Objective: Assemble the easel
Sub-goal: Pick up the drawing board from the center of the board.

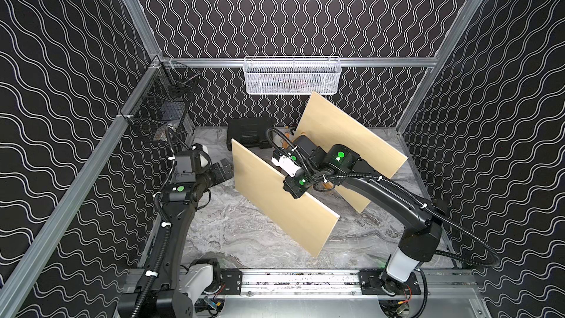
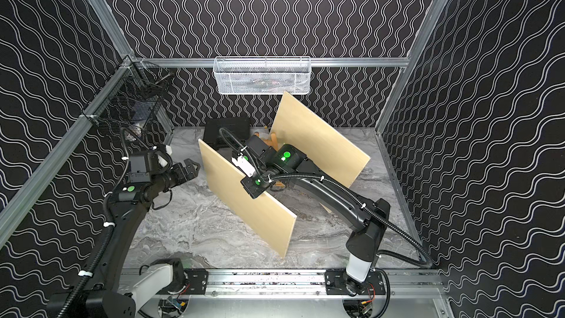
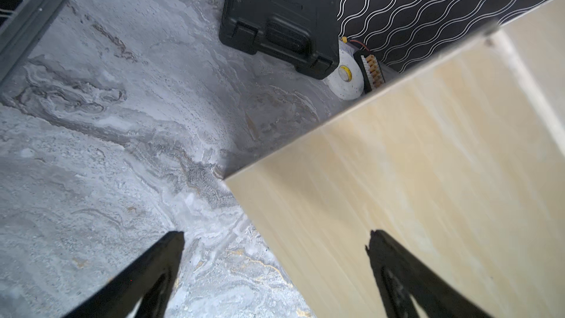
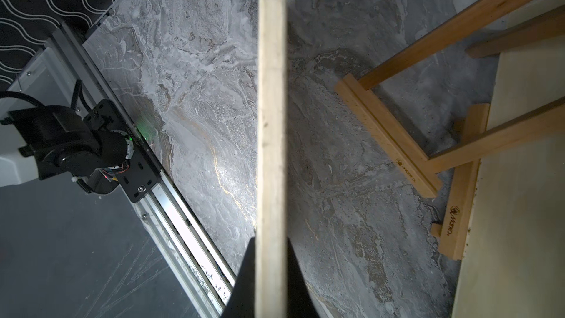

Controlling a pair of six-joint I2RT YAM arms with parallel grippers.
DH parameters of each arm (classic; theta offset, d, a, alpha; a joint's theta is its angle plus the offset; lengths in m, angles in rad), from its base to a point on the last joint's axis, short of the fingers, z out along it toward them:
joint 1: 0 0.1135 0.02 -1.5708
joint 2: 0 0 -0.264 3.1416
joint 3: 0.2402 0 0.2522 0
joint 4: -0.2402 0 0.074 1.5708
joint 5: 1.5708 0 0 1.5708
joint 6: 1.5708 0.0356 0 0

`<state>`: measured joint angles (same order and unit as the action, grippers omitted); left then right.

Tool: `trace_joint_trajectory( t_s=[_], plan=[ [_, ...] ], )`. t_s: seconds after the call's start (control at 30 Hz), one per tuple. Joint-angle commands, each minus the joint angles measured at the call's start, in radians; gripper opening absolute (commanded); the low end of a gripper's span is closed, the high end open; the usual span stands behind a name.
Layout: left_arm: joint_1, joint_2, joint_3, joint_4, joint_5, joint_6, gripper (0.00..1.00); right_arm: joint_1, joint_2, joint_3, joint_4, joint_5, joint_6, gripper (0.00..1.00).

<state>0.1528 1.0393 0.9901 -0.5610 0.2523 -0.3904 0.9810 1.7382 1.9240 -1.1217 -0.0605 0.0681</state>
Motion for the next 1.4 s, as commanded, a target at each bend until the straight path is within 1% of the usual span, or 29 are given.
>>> trace_joint_trajectory(
  t_s=[0.0, 0.1, 0.23, 0.4, 0.57, 0.67, 0.83, 0.97, 1.1, 1.23, 1.3, 1.37],
  plan=[
    [-0.001, -0.001, 0.019, 0.020, -0.015, 0.034, 0.99, 0.000, -0.032, 0.006, 0.067, -0.052, 0.023, 0.01],
    [-0.002, 0.002, 0.046, 0.001, -0.031, 0.047, 0.99, -0.002, -0.057, -0.007, 0.078, -0.073, 0.049, 0.00],
    [-0.002, -0.001, 0.096, -0.033, -0.062, 0.071, 0.99, -0.014, -0.107, -0.015, 0.066, -0.032, 0.088, 0.00],
    [-0.002, -0.004, 0.142, -0.051, -0.081, 0.078, 0.99, -0.045, -0.207, -0.080, 0.070, -0.033, 0.135, 0.00],
    [-0.003, 0.022, 0.145, -0.020, -0.048, 0.063, 0.98, -0.067, -0.309, -0.100, 0.035, -0.037, 0.161, 0.00],
    [-0.025, 0.046, 0.139, 0.009, -0.045, 0.054, 0.97, -0.077, -0.350, -0.087, -0.010, -0.005, 0.169, 0.00],
    [-0.131, 0.077, 0.112, 0.078, -0.109, 0.026, 0.95, -0.098, -0.398, -0.068, -0.078, 0.071, 0.193, 0.00],
    [-0.265, 0.122, 0.087, 0.147, -0.200, 0.000, 0.92, -0.116, -0.421, -0.040, -0.132, 0.106, 0.216, 0.00],
    [-0.400, 0.201, 0.064, 0.242, -0.279, -0.006, 0.90, -0.120, -0.446, -0.035, -0.172, 0.141, 0.239, 0.00],
    [-0.504, 0.303, 0.057, 0.365, -0.319, 0.032, 0.88, -0.122, -0.478, -0.033, -0.197, 0.176, 0.258, 0.00],
    [-0.545, 0.357, 0.074, 0.409, -0.324, 0.073, 0.86, -0.122, -0.489, -0.025, -0.207, 0.189, 0.267, 0.00],
    [-0.568, 0.400, 0.074, 0.476, -0.316, 0.101, 0.85, -0.122, -0.494, -0.006, -0.228, 0.205, 0.276, 0.00]
  ],
)
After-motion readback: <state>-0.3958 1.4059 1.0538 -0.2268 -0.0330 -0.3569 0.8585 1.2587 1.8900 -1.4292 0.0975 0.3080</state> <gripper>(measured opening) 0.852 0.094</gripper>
